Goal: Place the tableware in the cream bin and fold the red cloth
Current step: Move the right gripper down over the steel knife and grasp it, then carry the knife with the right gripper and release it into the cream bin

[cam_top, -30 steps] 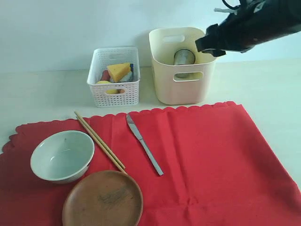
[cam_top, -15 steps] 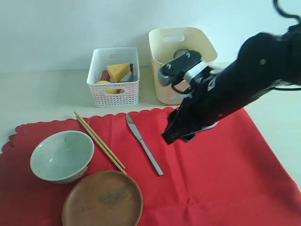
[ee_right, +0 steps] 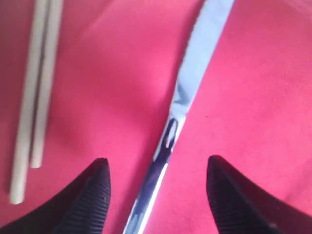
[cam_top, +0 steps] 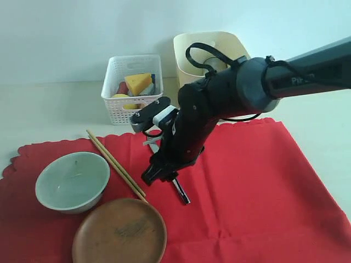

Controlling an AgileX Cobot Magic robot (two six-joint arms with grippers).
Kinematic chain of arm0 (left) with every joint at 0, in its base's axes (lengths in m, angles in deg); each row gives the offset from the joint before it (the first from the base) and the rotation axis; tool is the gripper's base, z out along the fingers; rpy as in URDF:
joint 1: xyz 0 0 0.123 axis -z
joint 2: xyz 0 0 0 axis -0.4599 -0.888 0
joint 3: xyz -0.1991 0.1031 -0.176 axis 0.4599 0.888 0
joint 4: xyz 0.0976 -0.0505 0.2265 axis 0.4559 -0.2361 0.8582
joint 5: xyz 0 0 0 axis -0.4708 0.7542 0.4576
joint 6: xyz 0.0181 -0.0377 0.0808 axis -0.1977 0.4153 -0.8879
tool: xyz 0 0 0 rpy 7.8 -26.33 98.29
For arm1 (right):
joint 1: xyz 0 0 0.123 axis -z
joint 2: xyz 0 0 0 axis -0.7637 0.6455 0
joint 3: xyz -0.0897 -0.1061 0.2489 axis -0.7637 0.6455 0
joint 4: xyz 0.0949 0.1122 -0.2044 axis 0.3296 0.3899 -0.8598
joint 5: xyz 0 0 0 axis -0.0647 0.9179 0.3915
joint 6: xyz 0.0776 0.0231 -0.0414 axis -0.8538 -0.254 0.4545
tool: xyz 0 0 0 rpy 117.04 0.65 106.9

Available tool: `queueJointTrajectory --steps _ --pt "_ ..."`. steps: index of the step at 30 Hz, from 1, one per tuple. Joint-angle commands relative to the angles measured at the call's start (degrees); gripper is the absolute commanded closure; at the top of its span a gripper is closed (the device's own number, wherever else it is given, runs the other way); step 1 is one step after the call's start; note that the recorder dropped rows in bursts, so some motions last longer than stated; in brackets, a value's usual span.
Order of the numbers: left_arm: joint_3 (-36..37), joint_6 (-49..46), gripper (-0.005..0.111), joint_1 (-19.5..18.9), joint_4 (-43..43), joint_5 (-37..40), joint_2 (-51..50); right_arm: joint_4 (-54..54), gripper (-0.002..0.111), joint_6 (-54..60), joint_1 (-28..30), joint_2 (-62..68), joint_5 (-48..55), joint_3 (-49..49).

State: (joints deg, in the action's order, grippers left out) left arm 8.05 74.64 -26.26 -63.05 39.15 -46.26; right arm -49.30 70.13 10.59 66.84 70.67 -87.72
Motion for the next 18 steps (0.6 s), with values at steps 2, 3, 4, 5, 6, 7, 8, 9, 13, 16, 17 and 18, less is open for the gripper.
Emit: queueJointTrajectory --steps 2,3,4,5,6,7,8,9,13,16,17,18 --pt "0.1 0.0 0.106 -0.2 0.0 -0.4 0.3 -2.1 0.053 -2.3 -0.1 2.0 3.1 -2.7" --pt "0.1 0.0 0.106 -0.2 0.0 -0.4 0.3 -2.1 0.053 -2.3 -0.1 2.5 4.9 -3.4" --pt "0.1 0.0 0.106 -0.2 0.0 -0.4 0.3 -2.1 0.054 -2.3 -0.1 2.7 5.2 -3.5" --pt "0.1 0.0 0.106 -0.2 0.0 -0.4 0.3 -2.1 0.055 -2.3 -0.1 3.1 6.2 -3.9" --pt "0.1 0.0 0.106 -0.2 0.0 -0.4 0.3 -2.1 0.056 -2.3 -0.1 3.4 6.5 -3.9" --pt "0.1 0.0 0.106 -0.2 0.0 -0.4 0.3 -2.1 0.057 -2.3 -0.1 3.8 6.6 -3.9" --pt "0.1 0.0 0.106 -0.2 0.0 -0.4 0.3 -2.1 0.057 -2.3 -0.1 4.1 6.8 -3.9" --pt "0.1 0.0 0.106 -0.2 0.0 -0.4 0.3 -2.1 0.058 -2.3 -0.1 4.5 6.8 -3.9" --pt "0.1 0.0 0.106 -0.2 0.0 -0.4 0.3 -2.1 0.078 -2.3 -0.1 4.9 6.3 -3.9" --pt "0.1 0.0 0.106 -0.2 0.0 -0.4 0.3 -2.1 0.097 -2.6 -0.1 4.8 7.1 -3.9" --pt "0.1 0.0 0.106 -0.2 0.0 -0.4 0.3 -2.1 0.100 -2.6 -0.1 4.8 7.5 -3.9" --pt "0.1 0.0 0.106 -0.2 0.0 -0.4 0.3 -2.1 0.105 -2.6 -0.1 4.8 8.0 -3.9"
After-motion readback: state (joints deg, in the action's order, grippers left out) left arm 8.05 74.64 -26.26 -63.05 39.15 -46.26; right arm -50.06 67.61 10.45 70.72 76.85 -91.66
